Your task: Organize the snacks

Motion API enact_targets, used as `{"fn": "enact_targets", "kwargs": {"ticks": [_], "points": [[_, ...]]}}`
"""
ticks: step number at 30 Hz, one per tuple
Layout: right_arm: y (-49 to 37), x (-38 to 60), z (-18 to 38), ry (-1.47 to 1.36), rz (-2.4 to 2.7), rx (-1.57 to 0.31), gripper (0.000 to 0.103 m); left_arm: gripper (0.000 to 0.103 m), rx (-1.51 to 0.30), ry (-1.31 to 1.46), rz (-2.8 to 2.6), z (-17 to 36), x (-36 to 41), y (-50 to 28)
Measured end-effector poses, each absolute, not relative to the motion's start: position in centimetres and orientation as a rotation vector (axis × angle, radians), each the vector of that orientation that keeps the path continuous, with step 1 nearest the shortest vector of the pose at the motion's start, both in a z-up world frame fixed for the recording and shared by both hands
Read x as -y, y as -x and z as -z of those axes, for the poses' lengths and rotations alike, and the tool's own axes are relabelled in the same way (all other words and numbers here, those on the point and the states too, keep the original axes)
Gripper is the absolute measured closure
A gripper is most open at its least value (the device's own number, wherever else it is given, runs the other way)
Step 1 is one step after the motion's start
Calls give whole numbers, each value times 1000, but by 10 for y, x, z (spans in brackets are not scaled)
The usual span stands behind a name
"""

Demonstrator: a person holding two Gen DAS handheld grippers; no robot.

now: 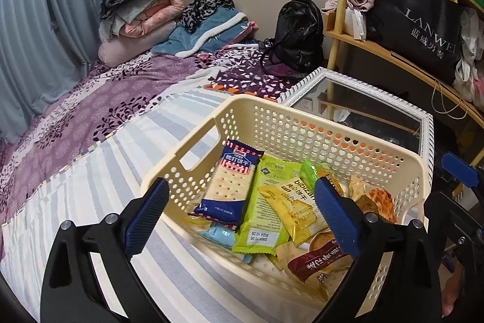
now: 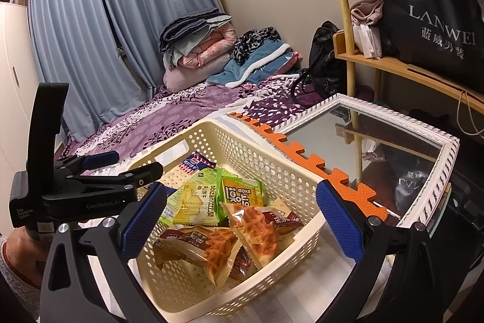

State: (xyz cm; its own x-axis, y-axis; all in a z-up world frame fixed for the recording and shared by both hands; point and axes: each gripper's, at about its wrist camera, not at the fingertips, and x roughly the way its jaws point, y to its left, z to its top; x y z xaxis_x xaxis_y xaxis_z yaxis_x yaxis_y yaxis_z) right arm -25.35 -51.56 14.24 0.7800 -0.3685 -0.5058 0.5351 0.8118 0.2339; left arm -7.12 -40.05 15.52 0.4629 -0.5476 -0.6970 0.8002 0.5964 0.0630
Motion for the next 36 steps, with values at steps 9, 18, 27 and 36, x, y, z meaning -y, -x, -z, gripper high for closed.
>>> {"fn": "enact_targets", "kwargs": {"ticks": [9,18,27,36], "points": [[254,502,-150,-333,518,-470,5,3,-649,-408,797,-165,383,73],[254,484,-158,-264,537,-490,5,3,-593,-403,726,-177,358,79],[254,465,-165,-156,629,-507,5,3,-459,-460,609,-189,338,98],[253,452,-164,-52,728,-547,5,3,-448,-488,579,-189,325,110]]}}
